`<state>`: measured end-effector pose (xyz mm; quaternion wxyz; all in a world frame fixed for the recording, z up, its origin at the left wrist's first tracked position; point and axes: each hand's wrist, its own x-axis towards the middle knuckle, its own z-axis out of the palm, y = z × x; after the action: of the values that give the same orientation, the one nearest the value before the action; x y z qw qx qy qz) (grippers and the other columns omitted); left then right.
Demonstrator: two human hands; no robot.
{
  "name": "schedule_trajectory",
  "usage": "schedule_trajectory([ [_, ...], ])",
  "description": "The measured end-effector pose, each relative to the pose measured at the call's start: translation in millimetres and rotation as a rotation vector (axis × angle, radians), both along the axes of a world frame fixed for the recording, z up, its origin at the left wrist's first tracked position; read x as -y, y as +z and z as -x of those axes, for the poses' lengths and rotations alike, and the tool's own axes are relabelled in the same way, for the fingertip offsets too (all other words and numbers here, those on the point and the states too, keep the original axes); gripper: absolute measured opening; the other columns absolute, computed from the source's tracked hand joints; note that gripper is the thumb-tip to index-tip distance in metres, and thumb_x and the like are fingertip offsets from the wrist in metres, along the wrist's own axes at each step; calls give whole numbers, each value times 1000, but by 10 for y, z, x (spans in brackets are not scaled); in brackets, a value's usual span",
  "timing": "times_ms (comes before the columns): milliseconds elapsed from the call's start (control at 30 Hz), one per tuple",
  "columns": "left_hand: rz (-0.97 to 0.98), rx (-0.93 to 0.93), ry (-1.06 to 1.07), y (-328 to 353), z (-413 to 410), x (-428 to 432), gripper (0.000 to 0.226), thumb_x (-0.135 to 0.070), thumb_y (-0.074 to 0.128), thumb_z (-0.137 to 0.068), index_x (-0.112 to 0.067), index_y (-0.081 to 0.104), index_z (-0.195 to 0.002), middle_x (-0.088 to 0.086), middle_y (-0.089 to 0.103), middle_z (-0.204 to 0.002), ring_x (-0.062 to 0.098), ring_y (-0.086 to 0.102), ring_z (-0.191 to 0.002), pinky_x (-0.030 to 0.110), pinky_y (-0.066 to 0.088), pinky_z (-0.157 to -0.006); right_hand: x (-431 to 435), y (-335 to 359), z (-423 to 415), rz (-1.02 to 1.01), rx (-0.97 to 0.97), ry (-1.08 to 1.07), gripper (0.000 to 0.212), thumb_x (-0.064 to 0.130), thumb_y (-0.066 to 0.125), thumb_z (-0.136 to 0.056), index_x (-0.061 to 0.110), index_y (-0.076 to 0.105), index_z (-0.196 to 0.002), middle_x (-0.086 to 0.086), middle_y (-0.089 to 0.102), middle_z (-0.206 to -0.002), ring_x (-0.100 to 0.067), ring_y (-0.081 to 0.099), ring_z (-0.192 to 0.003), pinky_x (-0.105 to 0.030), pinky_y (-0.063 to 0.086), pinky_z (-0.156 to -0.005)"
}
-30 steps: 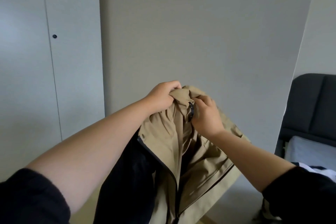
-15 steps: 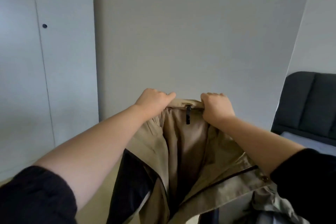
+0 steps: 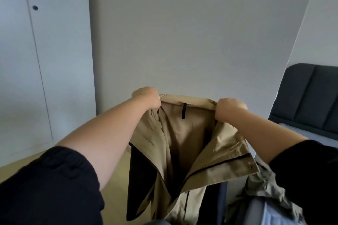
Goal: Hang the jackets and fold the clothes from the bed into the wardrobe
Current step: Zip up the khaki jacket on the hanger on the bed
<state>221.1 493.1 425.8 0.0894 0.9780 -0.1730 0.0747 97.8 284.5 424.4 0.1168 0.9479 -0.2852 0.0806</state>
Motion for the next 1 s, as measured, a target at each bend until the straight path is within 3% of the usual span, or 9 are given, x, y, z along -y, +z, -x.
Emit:
schedule_trajectory([
  [133, 162, -499, -16, 131, -3, 64, 32, -27, 30, -98, -4, 50, -106, 9, 54, -70, 17, 54, -50, 19, 43, -40, 115, 18, -2, -251, 164, -35, 14, 10, 43, -86, 8, 47, -73, -7, 53, -75, -28, 60, -80, -34, 50, -68],
  [300, 519, -712, -63, 250, 84, 323, 42, -32, 28, -100, -2, 58, -98, 18, 63, -88, 25, 65, -59, 26, 51, -38, 227, 181, 58, -661, 575, -103, 32, 1, 38, -87, -2, 55, -61, -12, 55, -38, -22, 55, -34, -25, 45, -35],
  [367, 760, -798, -127, 307, 142, 488, 39, -21, 28, -101, 4, 58, -96, 22, 67, -99, 32, 66, -69, 36, 55, -43, 247, 286, 125, -907, 711, -120, 35, 1, 34, -92, -7, 53, -63, -17, 56, -42, -25, 55, -31, -31, 49, -34],
  [467, 988, -794, -173, 406, 292, 745, 32, -12, 30, -98, 2, 59, -98, 18, 67, -84, 29, 66, -66, 35, 54, -43, 308, 482, 304, -1104, 896, -140, 24, 0, 36, -95, -7, 46, -73, -19, 57, -58, -29, 56, -38, -35, 52, -39],
  [600, 1179, -701, -217, 589, 587, 1034, 33, 1, 36, -92, 2, 53, -121, 22, 64, -92, 34, 65, -78, 40, 54, -54, 414, 685, 613, -1149, 1114, -108, 20, 0, 45, -93, 5, 43, -74, -14, 56, -75, -23, 59, -44, -26, 50, -35],
  [700, 1291, -671, -279, 791, 931, 1190, 37, 9, 39, -89, 5, 49, -124, 21, 61, -82, 32, 62, -68, 37, 52, -40, 526, 826, 892, -1121, 1258, -31, 12, 2, 48, -90, 6, 44, -80, -19, 62, -108, -24, 67, -84, -33, 60, -69],
  [767, 1368, -635, -297, 951, 1191, 1263, 37, 5, 39, -91, 4, 43, -128, 23, 62, -93, 32, 64, -76, 33, 53, -41, 504, 960, 1151, -1075, 1350, -104, 2, 5, 46, -93, 3, 46, -91, -14, 59, -119, -25, 62, -103, -36, 54, -89],
  [867, 1425, -526, -347, 1189, 1517, 1341, 45, -3, 40, -93, -4, 30, -137, 18, 49, -130, 28, 57, -102, 37, 57, -76, 456, 1177, 1550, -892, 1500, -134, 33, 3, 47, -90, 3, 41, -122, -14, 57, -119, -28, 61, -102, -42, 55, -87],
  [1000, 1416, -311, -447, 1502, 1942, 1450, 49, -9, 44, -94, -4, 29, -140, 20, 44, -137, 22, 39, -94, 40, 43, -95, 410, 1519, 2147, -628, 1571, -101, 32, 4, 42, -92, 4, 39, -124, -14, 54, -122, -27, 56, -107, -36, 49, -90],
])
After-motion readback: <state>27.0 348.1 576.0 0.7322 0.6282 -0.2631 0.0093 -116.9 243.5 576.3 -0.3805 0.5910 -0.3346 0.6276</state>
